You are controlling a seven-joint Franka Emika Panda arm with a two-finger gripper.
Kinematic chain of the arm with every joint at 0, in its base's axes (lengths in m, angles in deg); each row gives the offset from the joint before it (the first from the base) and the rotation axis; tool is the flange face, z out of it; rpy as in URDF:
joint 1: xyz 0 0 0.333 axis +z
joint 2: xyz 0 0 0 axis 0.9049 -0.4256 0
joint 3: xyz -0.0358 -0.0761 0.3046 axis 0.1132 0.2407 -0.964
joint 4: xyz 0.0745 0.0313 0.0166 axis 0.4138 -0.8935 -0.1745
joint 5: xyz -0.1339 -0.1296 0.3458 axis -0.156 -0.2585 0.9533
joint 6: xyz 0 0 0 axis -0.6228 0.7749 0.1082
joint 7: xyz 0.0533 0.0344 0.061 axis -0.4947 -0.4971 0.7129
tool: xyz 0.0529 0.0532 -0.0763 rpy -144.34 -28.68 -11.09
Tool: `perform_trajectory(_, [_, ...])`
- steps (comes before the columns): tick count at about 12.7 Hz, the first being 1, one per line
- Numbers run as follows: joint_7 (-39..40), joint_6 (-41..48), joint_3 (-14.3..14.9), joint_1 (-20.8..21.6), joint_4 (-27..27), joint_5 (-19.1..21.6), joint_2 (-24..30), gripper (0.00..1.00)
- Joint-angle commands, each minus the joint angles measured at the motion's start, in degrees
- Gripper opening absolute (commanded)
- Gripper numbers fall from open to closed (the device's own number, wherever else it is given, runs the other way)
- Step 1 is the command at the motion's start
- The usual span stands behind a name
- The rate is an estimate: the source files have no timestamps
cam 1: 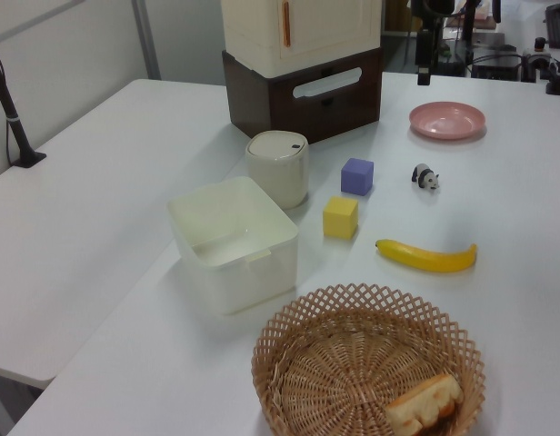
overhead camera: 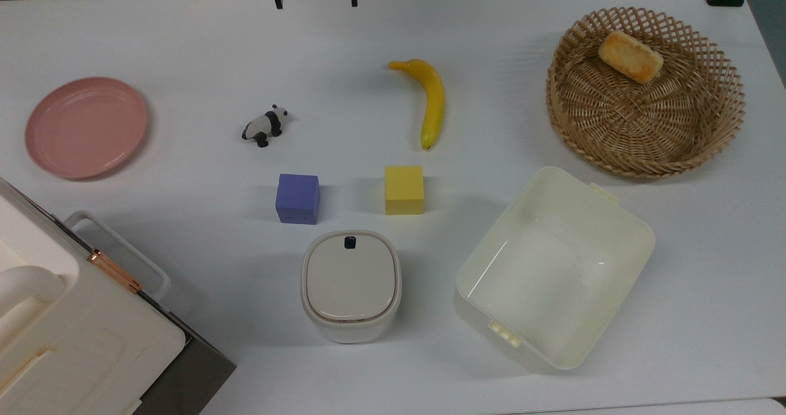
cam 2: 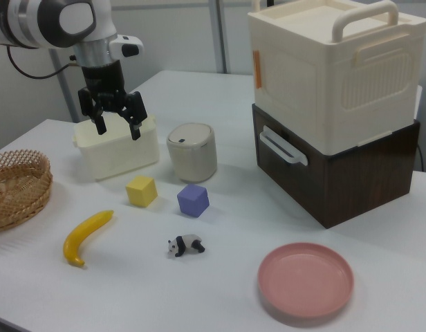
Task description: Open the drawer
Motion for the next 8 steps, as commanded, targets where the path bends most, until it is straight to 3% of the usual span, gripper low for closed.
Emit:
perform_trajectory(1, [8.1, 0.9, 0.1, 0.4, 0.1, -0.2, 0.0, 1.00])
perform_trajectory(5, [25.4, 1.0, 0.4, 0.0, 0.2, -0.3, -0.7, 1.00])
perform_trajectory(8, [32.4, 0.8, 0.5, 0.0, 1.3, -1.0, -1.6, 1.00])
